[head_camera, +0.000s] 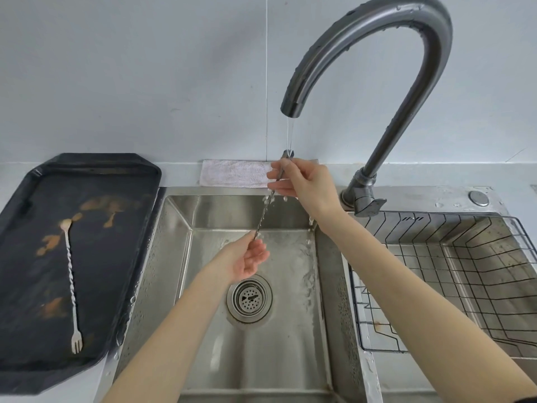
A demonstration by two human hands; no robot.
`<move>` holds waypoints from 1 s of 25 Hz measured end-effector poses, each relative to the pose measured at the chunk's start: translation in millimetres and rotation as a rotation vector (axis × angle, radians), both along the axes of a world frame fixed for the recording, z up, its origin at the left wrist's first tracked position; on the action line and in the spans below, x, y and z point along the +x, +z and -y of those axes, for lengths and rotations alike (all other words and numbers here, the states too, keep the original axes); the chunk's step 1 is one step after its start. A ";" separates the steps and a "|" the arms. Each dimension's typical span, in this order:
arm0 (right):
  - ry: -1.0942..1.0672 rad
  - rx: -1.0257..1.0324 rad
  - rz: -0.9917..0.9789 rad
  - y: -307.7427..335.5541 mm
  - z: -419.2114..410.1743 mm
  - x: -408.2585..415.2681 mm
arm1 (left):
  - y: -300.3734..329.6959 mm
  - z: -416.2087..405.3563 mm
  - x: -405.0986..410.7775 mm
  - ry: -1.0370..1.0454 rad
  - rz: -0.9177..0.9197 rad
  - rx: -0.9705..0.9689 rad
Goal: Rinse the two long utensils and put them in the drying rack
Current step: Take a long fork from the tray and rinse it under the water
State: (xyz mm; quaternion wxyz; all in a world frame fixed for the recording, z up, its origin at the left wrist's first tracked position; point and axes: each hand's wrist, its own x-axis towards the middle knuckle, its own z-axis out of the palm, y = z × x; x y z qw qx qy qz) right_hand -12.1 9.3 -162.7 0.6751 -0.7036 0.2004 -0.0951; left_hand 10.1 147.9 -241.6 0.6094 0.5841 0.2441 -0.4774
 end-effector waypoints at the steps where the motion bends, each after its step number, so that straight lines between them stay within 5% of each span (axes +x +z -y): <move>1: 0.003 -0.019 0.002 0.6 0.8 -0.3 | 5.5 3.2 -0.5 -0.198 0.196 0.171; 4: -0.008 -0.061 0.012 4.3 1.9 -0.2 | 19.9 12.6 1.0 -0.641 0.943 0.604; 7: -0.049 -0.053 0.043 10.6 0.6 -0.5 | 42.2 25.8 2.6 -0.570 1.280 0.528; 12: -0.068 0.020 0.076 19.1 0.0 -3.5 | 53.5 45.4 11.8 -0.396 1.296 0.297; 25: -0.122 -0.146 0.044 27.2 6.8 0.9 | 70.3 56.9 22.6 -0.589 1.278 0.243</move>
